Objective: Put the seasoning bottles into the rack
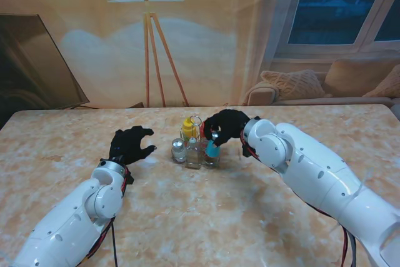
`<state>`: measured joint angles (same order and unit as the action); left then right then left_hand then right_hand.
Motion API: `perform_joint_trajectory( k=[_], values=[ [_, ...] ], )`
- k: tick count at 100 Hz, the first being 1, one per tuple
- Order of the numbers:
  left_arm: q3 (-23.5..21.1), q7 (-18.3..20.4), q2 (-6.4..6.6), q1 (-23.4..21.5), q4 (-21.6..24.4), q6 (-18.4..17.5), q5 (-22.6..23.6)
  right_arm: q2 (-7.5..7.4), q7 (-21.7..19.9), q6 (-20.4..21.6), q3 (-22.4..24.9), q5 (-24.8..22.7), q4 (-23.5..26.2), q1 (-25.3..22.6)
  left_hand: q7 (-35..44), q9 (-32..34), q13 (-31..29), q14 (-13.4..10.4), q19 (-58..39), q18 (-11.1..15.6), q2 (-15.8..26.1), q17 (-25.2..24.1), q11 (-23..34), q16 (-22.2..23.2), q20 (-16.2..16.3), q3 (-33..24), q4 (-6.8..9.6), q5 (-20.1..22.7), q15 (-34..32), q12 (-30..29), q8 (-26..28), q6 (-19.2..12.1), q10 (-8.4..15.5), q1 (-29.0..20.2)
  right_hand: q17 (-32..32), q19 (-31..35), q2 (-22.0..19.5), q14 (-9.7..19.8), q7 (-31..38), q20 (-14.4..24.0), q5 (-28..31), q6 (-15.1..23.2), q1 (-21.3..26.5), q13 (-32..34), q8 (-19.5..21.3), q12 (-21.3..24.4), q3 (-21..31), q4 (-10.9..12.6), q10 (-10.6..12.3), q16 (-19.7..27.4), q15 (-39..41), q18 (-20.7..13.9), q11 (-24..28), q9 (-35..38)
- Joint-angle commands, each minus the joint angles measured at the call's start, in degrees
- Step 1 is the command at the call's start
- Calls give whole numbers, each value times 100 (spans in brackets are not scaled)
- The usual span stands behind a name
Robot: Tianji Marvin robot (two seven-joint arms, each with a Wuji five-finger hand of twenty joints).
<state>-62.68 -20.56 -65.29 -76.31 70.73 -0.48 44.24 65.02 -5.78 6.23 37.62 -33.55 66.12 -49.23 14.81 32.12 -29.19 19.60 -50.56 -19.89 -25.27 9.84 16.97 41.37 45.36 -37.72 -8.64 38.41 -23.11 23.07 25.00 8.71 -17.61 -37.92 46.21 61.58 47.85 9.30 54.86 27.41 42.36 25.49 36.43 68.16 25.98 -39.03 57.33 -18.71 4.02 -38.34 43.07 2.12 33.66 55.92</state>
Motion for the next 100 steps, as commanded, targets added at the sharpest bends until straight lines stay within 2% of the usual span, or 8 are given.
perform_joint_trajectory(
  k=[1, 47, 100],
  values=[
    [-9, 56, -9, -13, 4, -11, 10, 74, -53, -76, -58, -48, -8, -30, 84, -189, 93, -48, -44, 14, -100, -29, 4, 142, 32, -166, 102, 29, -68, 52, 55, 41, -52, -9, 97, 195, -138, 498, 757, 130, 399, 125, 170, 222, 95, -464, 189, -21, 461, -200, 198, 30, 724, 573],
    [-20, 46, -8, -16, 0, -22, 16, 202, 274, -459, -334, -157, -168, 18, 104, -191, 92, -45, -49, 18, -100, -24, 7, 142, 29, -166, 102, 54, -72, 51, 67, 48, -47, -8, 100, 262, -138, 513, 837, 228, 405, 2, 71, 237, 208, -543, 156, -25, 386, -255, 433, 85, 947, 544],
    [-18, 48, -7, -12, -3, -23, 18, 307, 273, -483, -706, -35, -473, 186, 118, -194, 93, -40, -48, 18, -100, -32, 6, 141, 24, -163, 103, 78, -71, 51, 77, 49, -53, -18, -41, 204, -179, 386, 693, 281, 309, -208, -4, 69, 95, -369, 104, -33, 277, -113, 417, 73, 828, 412]
  ],
)
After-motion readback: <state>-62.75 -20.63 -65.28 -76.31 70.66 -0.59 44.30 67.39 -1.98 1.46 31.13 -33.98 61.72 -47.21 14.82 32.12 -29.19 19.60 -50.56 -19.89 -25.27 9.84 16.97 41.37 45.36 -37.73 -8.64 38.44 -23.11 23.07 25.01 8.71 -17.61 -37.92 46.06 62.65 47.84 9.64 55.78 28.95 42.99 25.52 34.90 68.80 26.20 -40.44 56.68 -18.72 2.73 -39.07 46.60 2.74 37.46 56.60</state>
